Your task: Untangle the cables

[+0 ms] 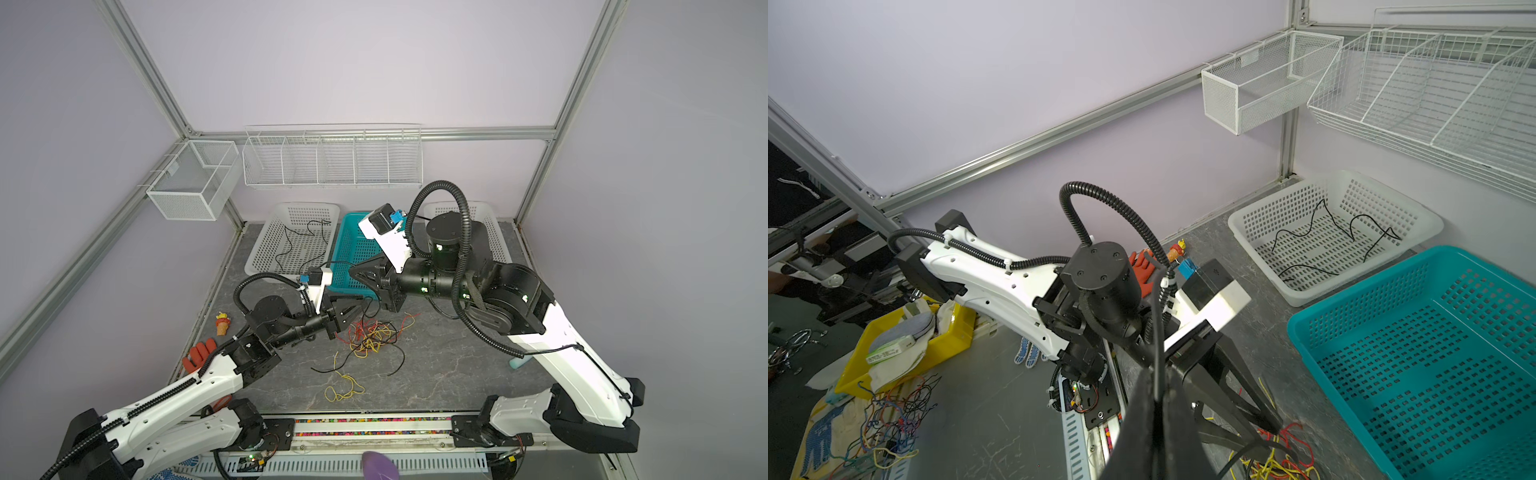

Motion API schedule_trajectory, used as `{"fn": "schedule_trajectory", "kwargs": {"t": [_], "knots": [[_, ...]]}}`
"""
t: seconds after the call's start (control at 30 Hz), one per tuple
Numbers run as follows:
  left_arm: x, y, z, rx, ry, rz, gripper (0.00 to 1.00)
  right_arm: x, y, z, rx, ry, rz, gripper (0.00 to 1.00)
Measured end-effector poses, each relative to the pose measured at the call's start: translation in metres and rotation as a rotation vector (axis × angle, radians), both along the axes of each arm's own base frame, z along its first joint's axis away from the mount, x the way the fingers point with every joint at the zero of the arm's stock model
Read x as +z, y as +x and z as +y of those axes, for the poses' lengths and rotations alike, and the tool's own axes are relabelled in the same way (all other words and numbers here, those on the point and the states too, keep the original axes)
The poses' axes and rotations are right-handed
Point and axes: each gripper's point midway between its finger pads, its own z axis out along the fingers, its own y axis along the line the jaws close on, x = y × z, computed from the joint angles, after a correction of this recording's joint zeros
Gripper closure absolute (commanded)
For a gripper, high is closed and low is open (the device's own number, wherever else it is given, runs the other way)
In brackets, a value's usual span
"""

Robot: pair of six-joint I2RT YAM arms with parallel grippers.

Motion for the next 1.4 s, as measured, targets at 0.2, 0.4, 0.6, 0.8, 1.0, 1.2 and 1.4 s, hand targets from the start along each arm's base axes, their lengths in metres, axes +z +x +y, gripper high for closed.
{"fn": "schedule_trajectory", "kwargs": {"t": [0.2,0.4,0.6,0.8,1.0,1.2,1.4], "knots": [[0.011,-0.005,-0.004,-0.043,-0.052,0.001,0.45,0.003,0.004,-0.001,-0.01,0.027,0.01,0.93],[0.0,-0.008,-0.003,-0.05,0.009,-0.021,0.37,0.009,0.0,0.0,0.018,0.045,0.019,0.93],[0.011,-0.016,0.011,-0.024,0.06,-0.13,0.36,0.015,-0.004,-0.001,0.034,0.058,0.014,0.93],[0.038,-0.037,0.026,-0.04,0.042,-0.31,0.13,0.016,-0.004,-0.001,0.048,0.062,0.019,0.93],[0.022,-0.052,0.019,-0.124,0.115,-0.382,0.01,0.014,-0.007,0.004,0.077,0.06,0.033,0.93],[0.01,-0.053,0.01,-0.149,0.163,-0.424,0.02,0.011,-0.009,0.009,0.103,0.059,0.061,0.93],[0.002,-0.041,-0.003,-0.125,0.184,-0.442,0.14,0.015,-0.015,0.013,0.138,0.086,0.086,0.93]]}}
